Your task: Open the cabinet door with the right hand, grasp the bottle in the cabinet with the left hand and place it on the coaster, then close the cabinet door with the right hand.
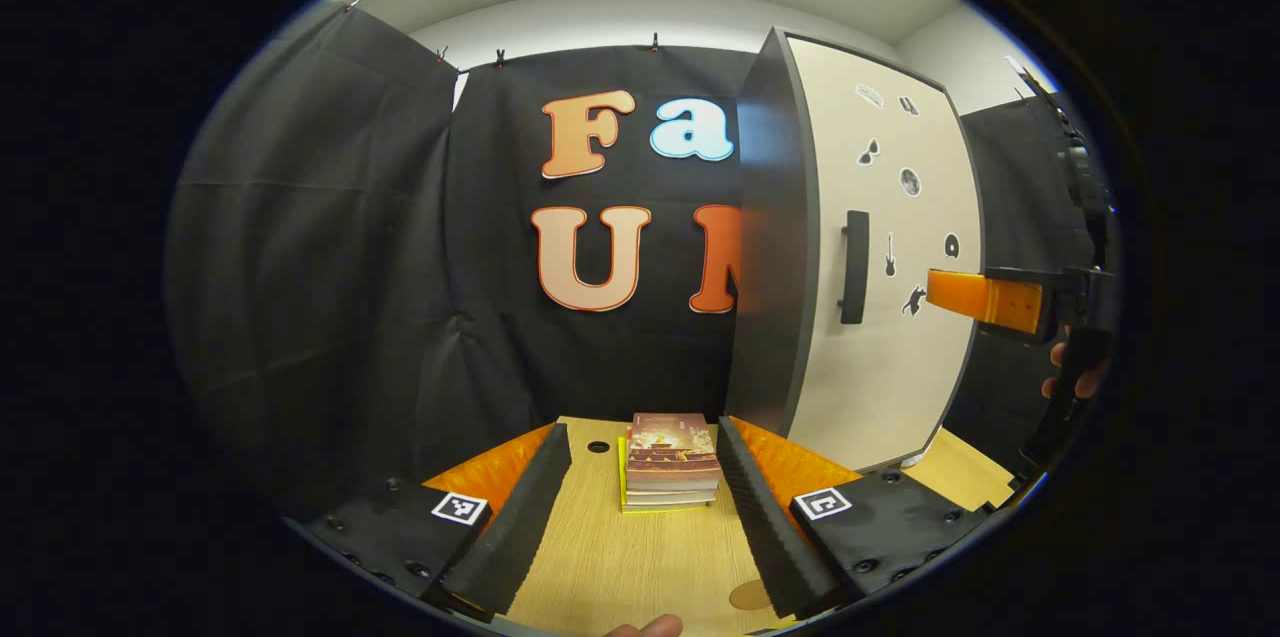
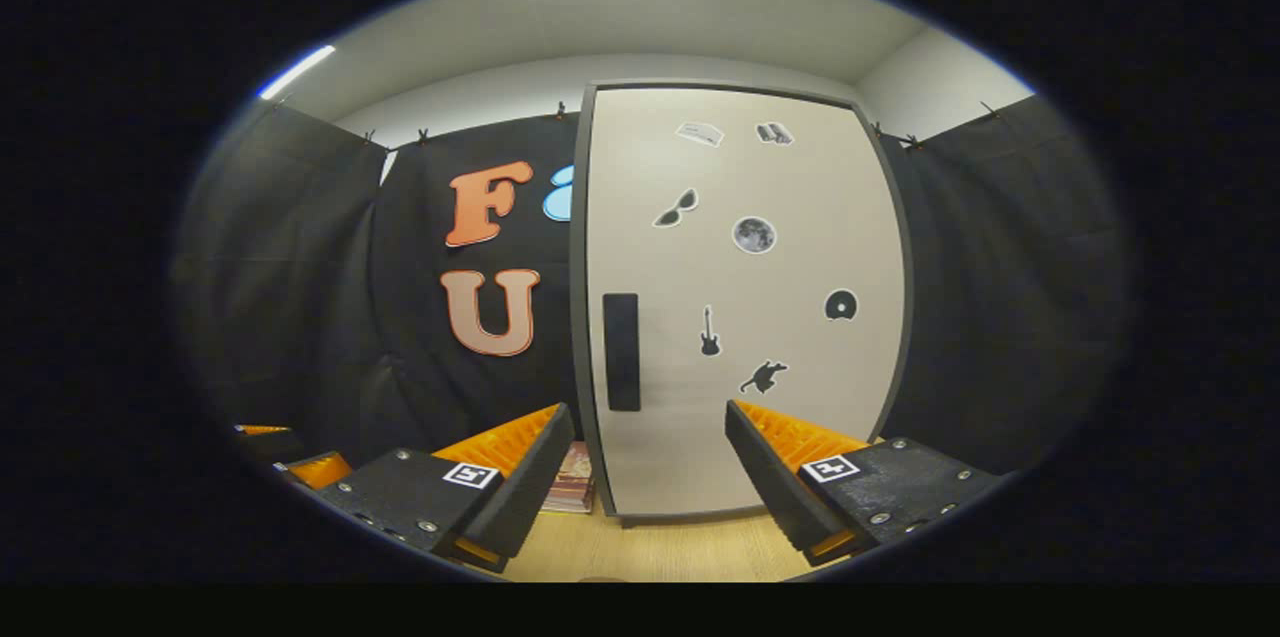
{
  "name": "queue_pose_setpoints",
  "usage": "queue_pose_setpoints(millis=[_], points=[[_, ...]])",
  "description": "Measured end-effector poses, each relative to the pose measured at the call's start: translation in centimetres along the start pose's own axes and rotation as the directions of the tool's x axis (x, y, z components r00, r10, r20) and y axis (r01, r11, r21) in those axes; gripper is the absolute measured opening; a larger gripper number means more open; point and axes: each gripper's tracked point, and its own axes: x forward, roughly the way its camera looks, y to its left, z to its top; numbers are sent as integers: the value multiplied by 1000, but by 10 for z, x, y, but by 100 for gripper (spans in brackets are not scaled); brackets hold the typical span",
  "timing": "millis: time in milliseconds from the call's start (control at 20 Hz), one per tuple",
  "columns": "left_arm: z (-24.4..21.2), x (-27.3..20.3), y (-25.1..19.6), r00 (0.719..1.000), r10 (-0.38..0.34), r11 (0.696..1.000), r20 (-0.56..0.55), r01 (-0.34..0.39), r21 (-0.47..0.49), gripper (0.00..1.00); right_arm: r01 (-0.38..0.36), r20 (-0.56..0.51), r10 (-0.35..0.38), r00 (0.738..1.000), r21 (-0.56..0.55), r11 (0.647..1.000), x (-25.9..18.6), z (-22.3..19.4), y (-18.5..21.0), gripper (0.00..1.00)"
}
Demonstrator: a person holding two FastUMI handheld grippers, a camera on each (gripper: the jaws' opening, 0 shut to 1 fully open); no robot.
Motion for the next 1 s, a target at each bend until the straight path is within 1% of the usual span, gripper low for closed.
queue_pose_setpoints(millis=[200,500,700,750,850,900,950,1000], points=[[-6,18,19,1000,21,1000,-15,-21,-2,96,-3,-4,3,1000,9,1000,42,1,11,95],[-16,47,51,998,49,999,-46,-49,3,96,24,-6,-24,1000,14,1000,98,5,14,95],[-27,63,69,995,63,998,-79,-63,-1,95,44,-15,-44,999,5,999,125,2,13,93],[-28,66,73,994,66,998,-85,-67,1,96,49,-17,-49,999,6,999,130,1,13,91],[-31,72,80,993,73,997,-91,-73,3,95,56,-26,-56,998,3,998,137,-4,13,84],[-31,75,82,993,76,997,-96,-76,4,95,58,-34,-58,998,4,998,141,-6,12,78],[-34,76,84,992,75,997,-100,-75,5,95,61,-36,-61,997,3,998,143,-8,12,74],[-35,78,85,992,75,997,-103,-75,7,96,66,-40,-66,997,5,998,144,-10,11,66]])
